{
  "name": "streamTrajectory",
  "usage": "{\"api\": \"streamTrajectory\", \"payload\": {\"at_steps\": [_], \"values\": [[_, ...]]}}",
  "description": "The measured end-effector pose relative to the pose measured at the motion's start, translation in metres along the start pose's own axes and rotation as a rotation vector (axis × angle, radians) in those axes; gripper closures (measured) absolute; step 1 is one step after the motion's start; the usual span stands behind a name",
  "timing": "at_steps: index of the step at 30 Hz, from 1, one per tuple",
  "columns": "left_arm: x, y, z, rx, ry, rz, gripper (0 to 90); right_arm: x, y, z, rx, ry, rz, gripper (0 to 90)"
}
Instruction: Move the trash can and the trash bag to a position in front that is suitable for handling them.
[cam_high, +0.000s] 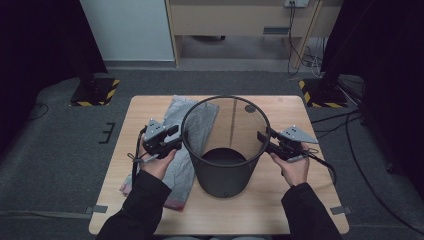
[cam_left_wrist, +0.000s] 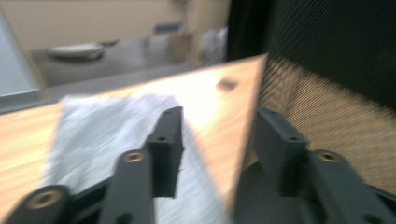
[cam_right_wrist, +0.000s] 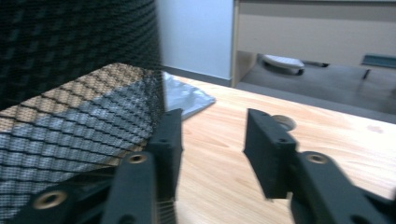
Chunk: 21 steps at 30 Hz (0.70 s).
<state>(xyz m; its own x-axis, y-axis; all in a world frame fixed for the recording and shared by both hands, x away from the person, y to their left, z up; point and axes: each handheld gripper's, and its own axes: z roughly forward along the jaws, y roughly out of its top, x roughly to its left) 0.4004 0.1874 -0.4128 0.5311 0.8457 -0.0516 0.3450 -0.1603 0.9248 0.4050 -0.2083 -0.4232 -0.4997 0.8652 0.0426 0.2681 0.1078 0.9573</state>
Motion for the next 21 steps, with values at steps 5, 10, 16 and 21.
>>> {"api": "streamTrajectory", "payload": {"at_steps": [5, 10, 16, 21], "values": [[0.023, -0.046, 0.024, 0.208, 0.055, 0.01, 36.1, -0.017, -0.011, -0.014, 0.028, -0.019, 0.034, 38.7], [0.031, -0.09, 0.038, 0.411, 0.068, 0.01, 28.1, -0.037, -0.036, -0.025, 0.087, -0.037, 0.072, 31.8], [0.04, -0.104, 0.032, 0.468, 0.091, 0.038, 26.1, -0.044, -0.049, -0.025, 0.125, -0.041, 0.069, 27.8], [0.049, -0.112, 0.017, 0.443, 0.088, 0.003, 26.6, -0.045, -0.059, -0.025, 0.165, -0.033, 0.067, 25.4]]}}
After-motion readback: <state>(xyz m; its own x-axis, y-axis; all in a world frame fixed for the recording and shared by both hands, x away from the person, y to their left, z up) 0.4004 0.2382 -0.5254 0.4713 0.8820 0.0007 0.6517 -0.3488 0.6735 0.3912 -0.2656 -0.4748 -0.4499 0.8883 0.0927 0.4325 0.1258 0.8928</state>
